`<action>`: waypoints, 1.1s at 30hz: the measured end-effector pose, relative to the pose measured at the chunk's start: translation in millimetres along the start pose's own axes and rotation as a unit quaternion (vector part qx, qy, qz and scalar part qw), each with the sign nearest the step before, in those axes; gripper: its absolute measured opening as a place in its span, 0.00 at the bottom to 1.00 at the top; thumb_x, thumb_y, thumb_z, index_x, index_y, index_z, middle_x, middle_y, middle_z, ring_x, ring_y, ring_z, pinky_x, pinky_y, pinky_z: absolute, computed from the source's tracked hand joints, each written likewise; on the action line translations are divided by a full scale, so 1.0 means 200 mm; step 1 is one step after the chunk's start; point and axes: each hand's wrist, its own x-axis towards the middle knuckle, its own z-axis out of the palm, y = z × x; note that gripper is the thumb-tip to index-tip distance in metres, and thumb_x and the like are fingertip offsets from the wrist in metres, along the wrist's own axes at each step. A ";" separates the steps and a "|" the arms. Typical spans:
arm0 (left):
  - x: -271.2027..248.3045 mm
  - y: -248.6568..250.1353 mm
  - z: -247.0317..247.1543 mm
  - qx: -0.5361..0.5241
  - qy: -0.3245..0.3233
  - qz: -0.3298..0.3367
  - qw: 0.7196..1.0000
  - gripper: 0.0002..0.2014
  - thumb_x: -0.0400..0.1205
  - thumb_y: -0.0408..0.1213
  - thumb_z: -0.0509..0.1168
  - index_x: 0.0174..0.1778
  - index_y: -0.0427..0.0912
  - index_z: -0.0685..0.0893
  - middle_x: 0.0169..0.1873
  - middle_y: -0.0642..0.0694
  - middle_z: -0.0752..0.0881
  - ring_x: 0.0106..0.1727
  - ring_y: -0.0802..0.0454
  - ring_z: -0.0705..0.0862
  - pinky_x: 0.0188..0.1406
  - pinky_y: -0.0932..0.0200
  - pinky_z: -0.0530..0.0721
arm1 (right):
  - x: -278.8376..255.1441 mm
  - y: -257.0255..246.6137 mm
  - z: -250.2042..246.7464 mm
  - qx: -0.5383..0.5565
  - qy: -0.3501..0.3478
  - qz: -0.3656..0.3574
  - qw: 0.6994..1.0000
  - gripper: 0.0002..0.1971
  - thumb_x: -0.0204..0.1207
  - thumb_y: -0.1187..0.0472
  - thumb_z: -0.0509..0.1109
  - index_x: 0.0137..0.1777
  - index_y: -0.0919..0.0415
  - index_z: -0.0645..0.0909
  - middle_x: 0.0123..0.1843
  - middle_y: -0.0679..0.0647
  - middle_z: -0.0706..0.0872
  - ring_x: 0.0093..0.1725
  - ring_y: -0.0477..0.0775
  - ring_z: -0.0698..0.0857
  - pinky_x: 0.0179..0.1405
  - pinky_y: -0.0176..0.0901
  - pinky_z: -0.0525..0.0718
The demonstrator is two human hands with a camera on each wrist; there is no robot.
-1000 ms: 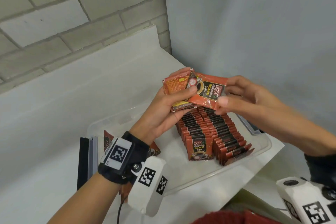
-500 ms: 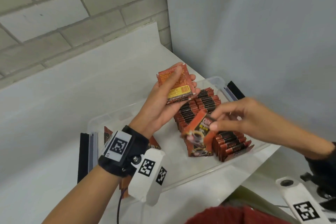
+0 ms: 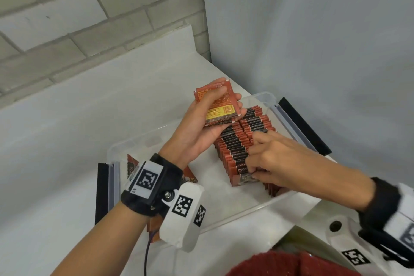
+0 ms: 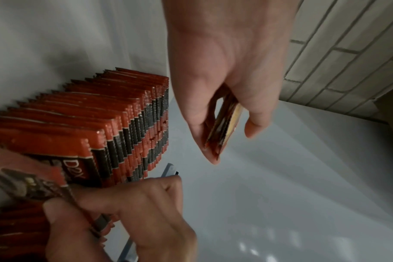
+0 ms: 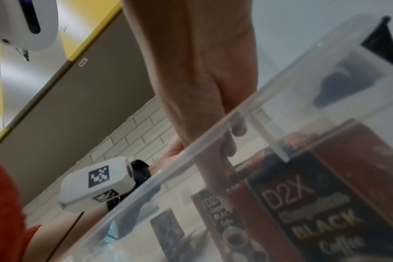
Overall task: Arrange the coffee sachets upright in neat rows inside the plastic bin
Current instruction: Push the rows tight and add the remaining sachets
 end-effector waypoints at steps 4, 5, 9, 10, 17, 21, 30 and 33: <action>0.01 -0.01 -0.01 -0.024 0.009 -0.011 1.000 0.08 0.83 0.29 0.60 0.55 0.37 0.80 0.40 0.38 0.87 0.41 0.47 0.87 0.46 0.50 0.90 | 0.01 0.00 0.01 0.009 -0.005 -0.003 1.000 0.07 0.68 0.55 0.80 0.36 0.50 0.83 0.35 0.41 0.82 0.39 0.46 0.72 0.38 0.42 0.79; 0.01 -0.01 -0.02 -0.025 0.007 -0.009 1.000 0.09 0.83 0.28 0.60 0.55 0.38 0.81 0.38 0.38 0.87 0.40 0.47 0.88 0.44 0.50 0.90 | 0.01 0.01 0.01 0.017 -0.007 0.002 1.000 0.07 0.69 0.55 0.79 0.37 0.51 0.82 0.36 0.41 0.82 0.40 0.47 0.73 0.39 0.43 0.80; 0.01 -0.01 -0.02 -0.003 -0.013 -0.004 1.000 0.12 0.83 0.28 0.59 0.59 0.42 0.82 0.36 0.42 0.87 0.38 0.49 0.88 0.45 0.50 0.90 | 0.01 0.04 0.01 0.049 -0.005 0.010 0.999 0.06 0.69 0.56 0.77 0.36 0.53 0.82 0.36 0.43 0.80 0.40 0.47 0.72 0.39 0.39 0.75; 0.01 -0.02 -0.02 0.007 -0.017 -0.003 1.000 0.12 0.83 0.28 0.59 0.59 0.42 0.82 0.36 0.43 0.88 0.38 0.50 0.89 0.47 0.50 0.90 | 0.01 0.04 0.01 0.058 -0.004 0.012 0.998 0.05 0.68 0.55 0.75 0.36 0.53 0.82 0.35 0.42 0.79 0.40 0.46 0.70 0.40 0.36 0.72; 0.01 -0.02 -0.03 0.059 -0.027 0.003 0.998 0.12 0.83 0.29 0.61 0.58 0.45 0.83 0.41 0.47 0.90 0.42 0.54 0.89 0.43 0.59 0.88 | -0.01 0.08 0.04 0.123 -0.005 0.045 0.991 0.07 0.70 0.57 0.79 0.42 0.55 0.84 0.39 0.35 0.72 0.45 0.40 0.63 0.46 0.25 0.67; 0.01 -0.03 -0.02 0.062 -0.042 0.013 0.997 0.16 0.78 0.28 0.65 0.60 0.45 0.82 0.45 0.45 0.89 0.46 0.52 0.89 0.46 0.58 0.88 | -0.03 0.09 0.00 0.176 0.000 0.086 0.981 0.07 0.69 0.54 0.79 0.42 0.51 0.83 0.39 0.33 0.75 0.50 0.39 0.70 0.49 0.26 0.69; 0.00 -0.05 -0.02 0.079 -0.084 0.013 0.993 0.23 0.72 0.26 0.68 0.62 0.45 0.79 0.49 0.44 0.89 0.50 0.47 0.89 0.49 0.55 0.88 | -0.03 0.12 -0.14 0.443 0.188 0.281 0.830 0.20 0.58 0.45 0.78 0.48 0.52 0.84 0.39 0.46 0.91 0.39 0.43 0.85 0.44 0.37 0.82; 0.00 -0.06 -0.02 0.085 -0.089 0.010 0.992 0.23 0.71 0.25 0.68 0.62 0.45 0.80 0.50 0.43 0.89 0.51 0.46 0.89 0.49 0.54 0.88 | -0.01 0.11 -0.15 0.485 0.195 0.283 0.804 0.17 0.60 0.48 0.78 0.49 0.50 0.85 0.42 0.50 0.92 0.49 0.53 0.89 0.55 0.50 0.86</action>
